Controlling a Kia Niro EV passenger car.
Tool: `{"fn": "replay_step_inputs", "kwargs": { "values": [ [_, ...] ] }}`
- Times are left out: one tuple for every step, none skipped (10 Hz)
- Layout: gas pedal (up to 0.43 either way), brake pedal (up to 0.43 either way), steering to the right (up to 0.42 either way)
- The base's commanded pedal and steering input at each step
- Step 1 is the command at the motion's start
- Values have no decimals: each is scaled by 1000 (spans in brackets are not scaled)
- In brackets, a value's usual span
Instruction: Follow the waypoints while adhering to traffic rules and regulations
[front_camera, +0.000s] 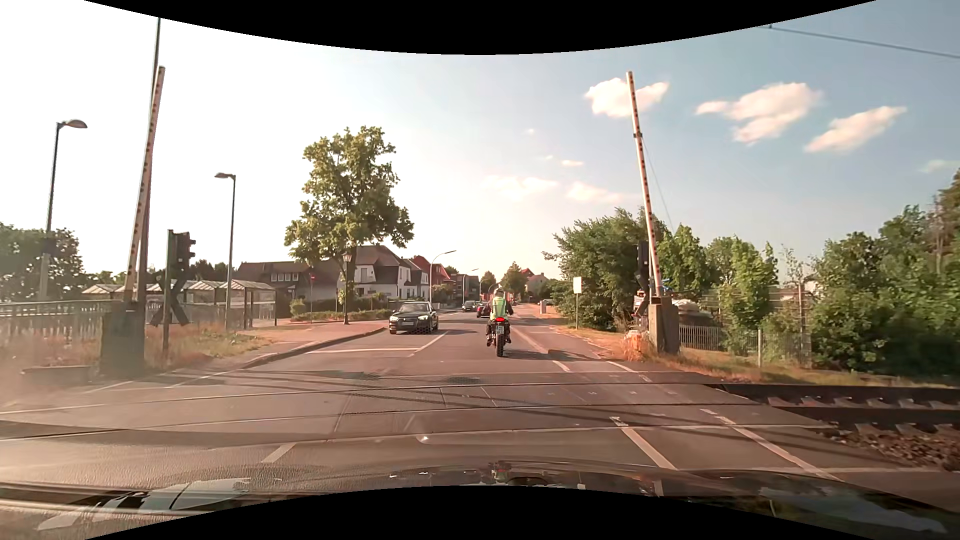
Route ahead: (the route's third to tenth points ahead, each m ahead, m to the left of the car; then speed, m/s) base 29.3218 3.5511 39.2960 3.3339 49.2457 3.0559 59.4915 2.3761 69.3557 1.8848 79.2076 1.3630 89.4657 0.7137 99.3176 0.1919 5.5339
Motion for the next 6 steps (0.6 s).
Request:
{"fn": "replay_step_inputs", "kwargs": {
  "values": [
    [240, 0, -4],
    [240, 0, -6],
    [240, 0, -7],
    [248, 0, -7],
    [248, 0, -5],
    [240, 0, -3]
  ]
}}
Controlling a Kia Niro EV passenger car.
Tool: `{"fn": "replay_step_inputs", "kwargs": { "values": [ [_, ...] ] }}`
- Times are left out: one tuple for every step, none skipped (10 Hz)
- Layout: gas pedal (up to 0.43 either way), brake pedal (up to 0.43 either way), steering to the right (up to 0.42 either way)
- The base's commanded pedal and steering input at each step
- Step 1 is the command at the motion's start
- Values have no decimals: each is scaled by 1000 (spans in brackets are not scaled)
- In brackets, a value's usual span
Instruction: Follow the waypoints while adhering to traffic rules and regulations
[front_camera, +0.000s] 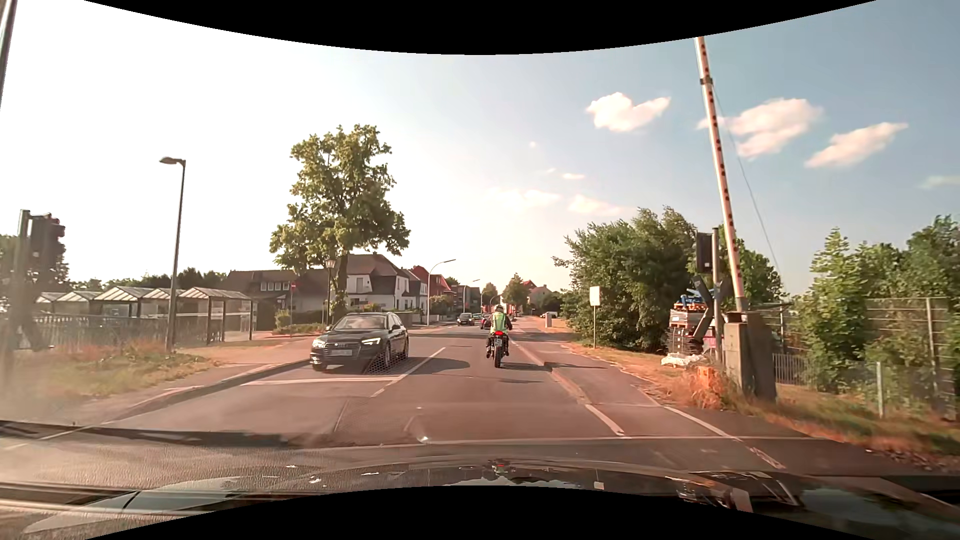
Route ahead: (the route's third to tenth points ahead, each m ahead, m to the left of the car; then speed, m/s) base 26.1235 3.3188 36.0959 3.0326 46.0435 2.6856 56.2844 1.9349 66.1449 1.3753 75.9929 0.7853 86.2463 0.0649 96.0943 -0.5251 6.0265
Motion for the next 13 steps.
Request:
{"fn": "replay_step_inputs", "kwargs": {
  "values": [
    [240, 0, -3],
    [248, 0, -3],
    [248, 0, 0],
    [248, 0, 0],
    [248, 0, -1],
    [248, 0, -4],
    [248, 0, -4],
    [248, 0, -9],
    [248, 0, -15],
    [248, 0, -11],
    [248, 0, -5],
    [260, 0, -5],
    [260, 0, -5]
  ]
}}
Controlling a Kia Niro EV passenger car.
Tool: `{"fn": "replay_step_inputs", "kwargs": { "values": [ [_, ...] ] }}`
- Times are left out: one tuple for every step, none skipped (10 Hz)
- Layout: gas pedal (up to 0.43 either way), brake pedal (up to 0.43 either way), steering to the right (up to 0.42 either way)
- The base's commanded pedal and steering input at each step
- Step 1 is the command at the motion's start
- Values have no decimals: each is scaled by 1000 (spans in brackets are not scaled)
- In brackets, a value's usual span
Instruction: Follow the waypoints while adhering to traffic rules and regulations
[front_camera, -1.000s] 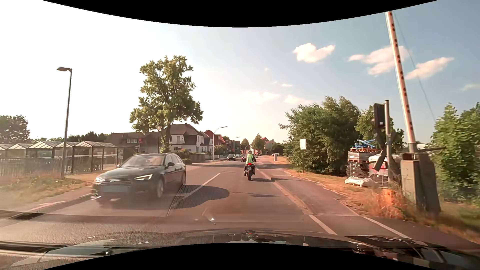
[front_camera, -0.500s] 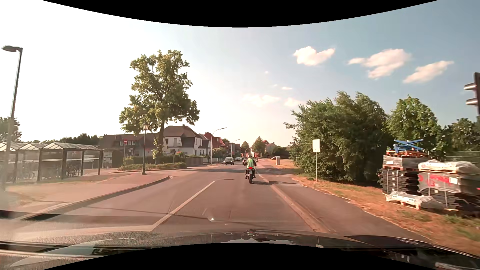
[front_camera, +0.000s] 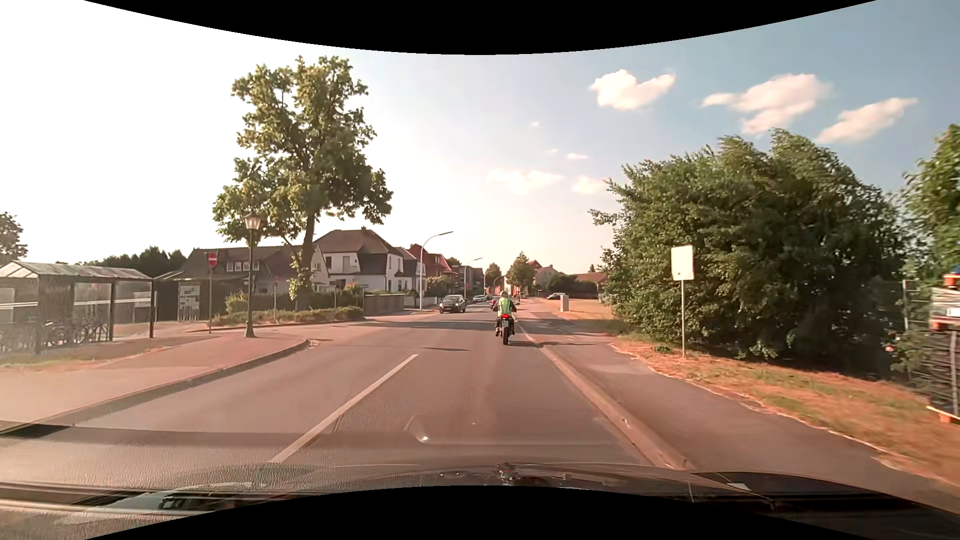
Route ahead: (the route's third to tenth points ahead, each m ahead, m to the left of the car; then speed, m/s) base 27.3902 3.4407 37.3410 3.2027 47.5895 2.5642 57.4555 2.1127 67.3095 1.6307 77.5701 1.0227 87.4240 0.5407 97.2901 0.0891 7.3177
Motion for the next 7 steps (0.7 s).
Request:
{"fn": "replay_step_inputs", "kwargs": {
  "values": [
    [260, 0, -4],
    [260, 0, -4],
    [260, 0, -3],
    [260, 0, -3],
    [260, 0, -3],
    [248, 0, -3],
    [248, 0, -3]
  ]
}}
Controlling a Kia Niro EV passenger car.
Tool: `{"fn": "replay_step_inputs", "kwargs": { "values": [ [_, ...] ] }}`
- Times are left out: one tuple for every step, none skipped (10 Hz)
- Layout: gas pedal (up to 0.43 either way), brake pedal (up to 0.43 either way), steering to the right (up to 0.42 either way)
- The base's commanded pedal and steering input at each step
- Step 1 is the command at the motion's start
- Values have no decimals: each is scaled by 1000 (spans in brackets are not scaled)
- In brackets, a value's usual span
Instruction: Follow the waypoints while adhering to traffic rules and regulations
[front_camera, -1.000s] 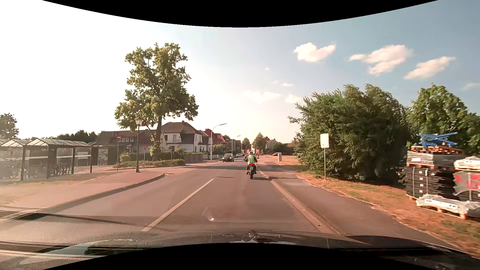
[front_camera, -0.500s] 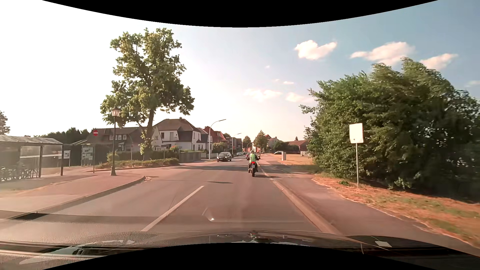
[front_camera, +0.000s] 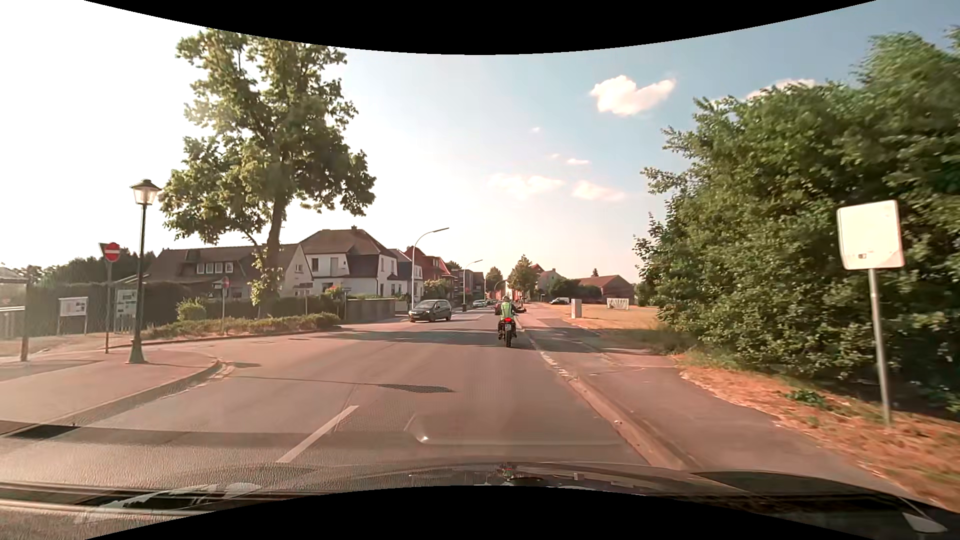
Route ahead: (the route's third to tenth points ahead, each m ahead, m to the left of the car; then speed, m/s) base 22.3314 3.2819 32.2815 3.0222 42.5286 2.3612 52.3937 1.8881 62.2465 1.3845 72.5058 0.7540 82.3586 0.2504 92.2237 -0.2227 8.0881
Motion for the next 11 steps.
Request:
{"fn": "replay_step_inputs", "kwargs": {
  "values": [
    [248, 0, -3],
    [248, 0, -3],
    [248, 0, -3],
    [248, 0, -3],
    [248, 0, -3],
    [240, 0, -3],
    [220, 0, -3],
    [209, 0, -2],
    [189, 0, -2],
    [177, 0, -2],
    [169, 0, 0]
  ]
}}
